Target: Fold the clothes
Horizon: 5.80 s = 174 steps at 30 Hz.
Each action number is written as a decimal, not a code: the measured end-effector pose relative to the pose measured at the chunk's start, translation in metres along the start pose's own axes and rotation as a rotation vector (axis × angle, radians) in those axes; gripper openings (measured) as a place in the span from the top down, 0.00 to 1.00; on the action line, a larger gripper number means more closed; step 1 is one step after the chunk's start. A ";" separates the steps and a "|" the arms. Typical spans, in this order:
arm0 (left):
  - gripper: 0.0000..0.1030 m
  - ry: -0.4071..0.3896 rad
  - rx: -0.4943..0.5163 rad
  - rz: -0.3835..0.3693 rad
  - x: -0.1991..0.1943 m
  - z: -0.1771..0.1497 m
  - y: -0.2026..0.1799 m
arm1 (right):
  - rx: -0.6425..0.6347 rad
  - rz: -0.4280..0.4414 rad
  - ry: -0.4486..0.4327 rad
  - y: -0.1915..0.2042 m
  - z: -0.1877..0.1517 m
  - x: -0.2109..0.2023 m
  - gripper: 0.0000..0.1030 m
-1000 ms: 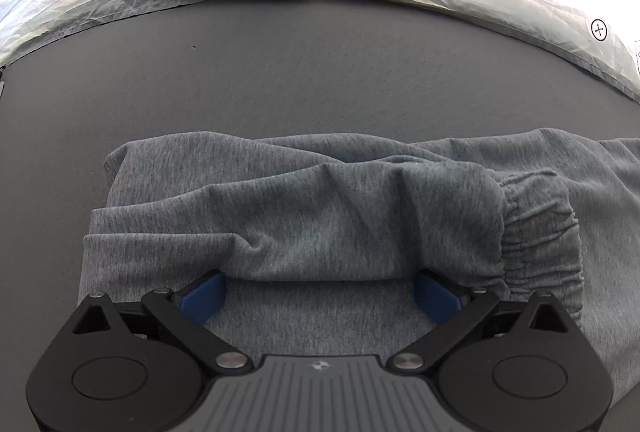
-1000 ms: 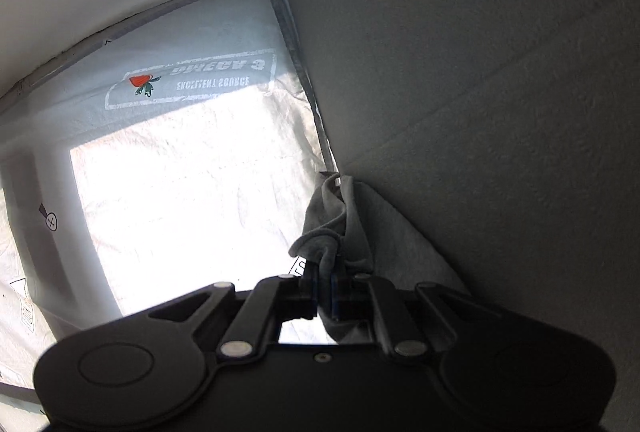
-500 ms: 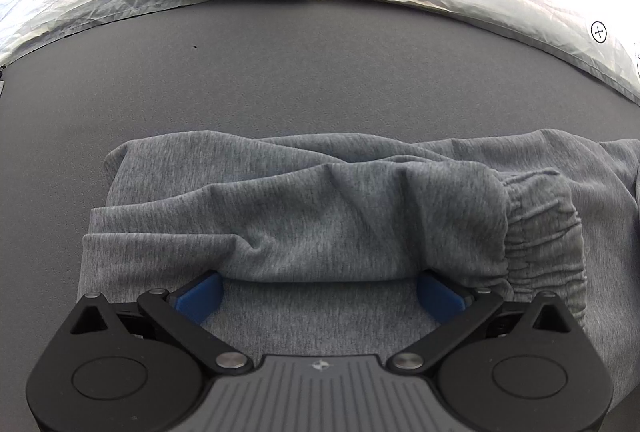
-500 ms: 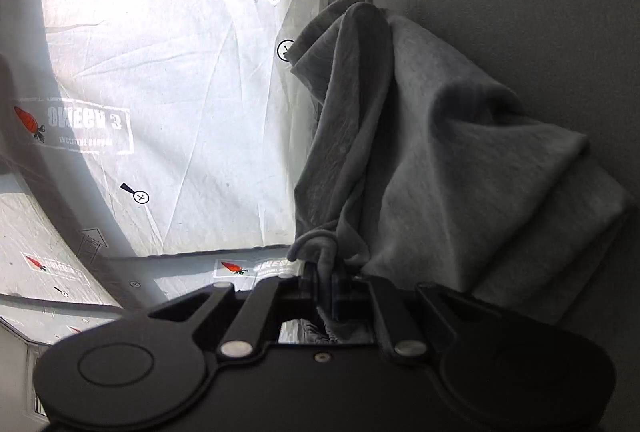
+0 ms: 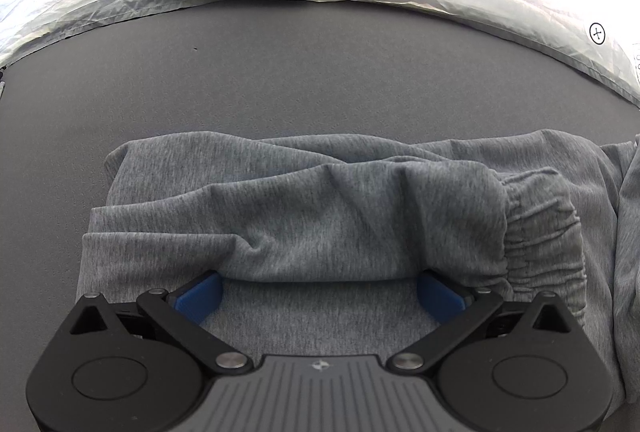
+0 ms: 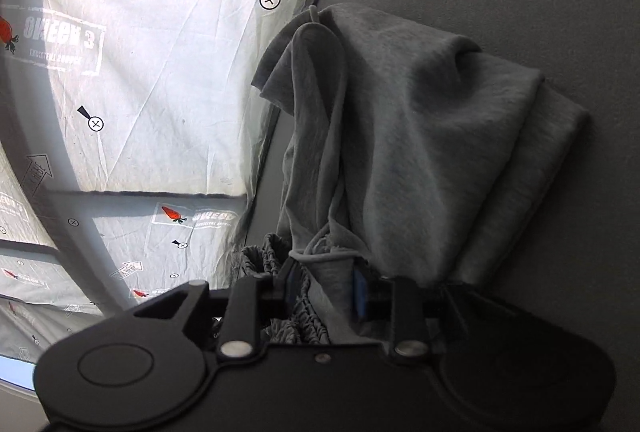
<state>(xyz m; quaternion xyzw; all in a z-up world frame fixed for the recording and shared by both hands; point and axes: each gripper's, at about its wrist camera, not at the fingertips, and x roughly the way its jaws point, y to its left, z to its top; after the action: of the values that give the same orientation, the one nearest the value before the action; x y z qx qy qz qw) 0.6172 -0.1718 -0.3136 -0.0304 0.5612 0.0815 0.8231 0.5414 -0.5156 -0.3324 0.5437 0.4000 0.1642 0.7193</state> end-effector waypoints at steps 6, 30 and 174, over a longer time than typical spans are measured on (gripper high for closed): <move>0.00 0.000 -0.001 0.000 0.000 0.000 0.000 | 0.050 0.030 -0.206 0.010 0.021 -0.012 0.58; 0.00 -0.010 0.001 -0.004 -0.002 0.000 0.000 | -0.390 -0.171 -0.068 0.070 0.025 0.085 0.95; 0.01 -0.121 -0.274 -0.097 -0.092 -0.105 0.256 | -0.849 -0.198 0.348 0.176 -0.291 0.149 0.62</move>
<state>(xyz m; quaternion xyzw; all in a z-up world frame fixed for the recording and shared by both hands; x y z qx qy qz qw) 0.4451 0.0560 -0.2565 -0.1646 0.4921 0.1191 0.8465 0.4502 -0.1632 -0.2571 0.1251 0.4621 0.3328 0.8124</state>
